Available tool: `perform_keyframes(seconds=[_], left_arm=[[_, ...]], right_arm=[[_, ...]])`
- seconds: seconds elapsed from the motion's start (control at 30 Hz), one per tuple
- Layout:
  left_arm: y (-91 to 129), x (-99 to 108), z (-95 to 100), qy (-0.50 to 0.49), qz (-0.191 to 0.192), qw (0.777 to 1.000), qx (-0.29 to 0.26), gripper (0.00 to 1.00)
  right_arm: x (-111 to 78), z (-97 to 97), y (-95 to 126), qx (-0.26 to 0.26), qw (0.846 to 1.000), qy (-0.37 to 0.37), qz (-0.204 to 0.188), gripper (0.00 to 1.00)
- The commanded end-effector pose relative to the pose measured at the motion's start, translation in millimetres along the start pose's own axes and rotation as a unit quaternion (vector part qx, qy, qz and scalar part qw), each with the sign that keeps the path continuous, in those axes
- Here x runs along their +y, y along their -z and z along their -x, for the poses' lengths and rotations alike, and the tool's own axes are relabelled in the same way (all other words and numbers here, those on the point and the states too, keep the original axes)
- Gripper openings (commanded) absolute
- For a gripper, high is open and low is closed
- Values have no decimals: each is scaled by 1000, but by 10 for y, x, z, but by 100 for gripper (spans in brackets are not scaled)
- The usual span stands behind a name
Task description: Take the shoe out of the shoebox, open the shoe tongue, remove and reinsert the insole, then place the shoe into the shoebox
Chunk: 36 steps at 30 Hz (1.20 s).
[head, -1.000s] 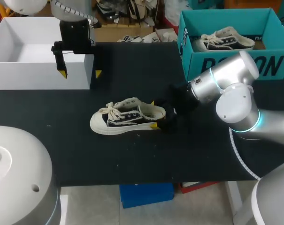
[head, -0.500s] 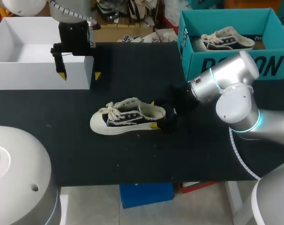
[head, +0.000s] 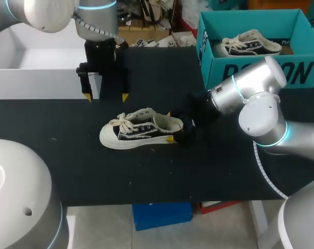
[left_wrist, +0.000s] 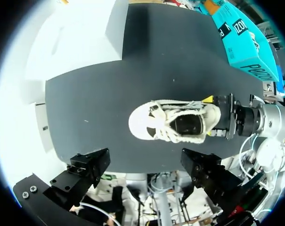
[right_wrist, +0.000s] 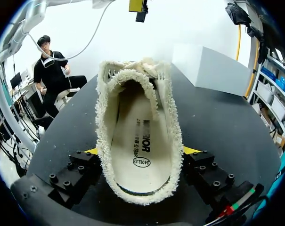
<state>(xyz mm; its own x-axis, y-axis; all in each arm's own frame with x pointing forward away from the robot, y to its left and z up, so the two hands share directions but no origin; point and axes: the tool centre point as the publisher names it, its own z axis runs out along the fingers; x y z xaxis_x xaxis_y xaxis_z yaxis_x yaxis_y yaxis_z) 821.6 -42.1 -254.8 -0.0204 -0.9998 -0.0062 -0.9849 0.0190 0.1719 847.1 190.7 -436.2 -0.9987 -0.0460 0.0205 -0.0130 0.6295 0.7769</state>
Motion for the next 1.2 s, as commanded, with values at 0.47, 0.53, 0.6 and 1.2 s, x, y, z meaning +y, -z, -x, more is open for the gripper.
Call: perform_keyframes(seconds=[0.47, 0.53, 0.6, 1.2], left_arm=[[-356, -42, -681, 14, 13, 996, -91, 100], [-400, -53, -731, 15, 13, 995, -94, 100], [-437, -69, -778, 16, 14, 995, -97, 100], [-850, -254, -973, 25, 9, 992, -122, 100]], right_arm=[[-48, 4, -92, 0, 1000, -1, -1, 0], [-48, 4, -92, 0, 1000, -1, -1, 0], [-48, 4, -92, 0, 1000, -1, -1, 0], [-48, 4, -92, 0, 1000, -1, -1, 0]])
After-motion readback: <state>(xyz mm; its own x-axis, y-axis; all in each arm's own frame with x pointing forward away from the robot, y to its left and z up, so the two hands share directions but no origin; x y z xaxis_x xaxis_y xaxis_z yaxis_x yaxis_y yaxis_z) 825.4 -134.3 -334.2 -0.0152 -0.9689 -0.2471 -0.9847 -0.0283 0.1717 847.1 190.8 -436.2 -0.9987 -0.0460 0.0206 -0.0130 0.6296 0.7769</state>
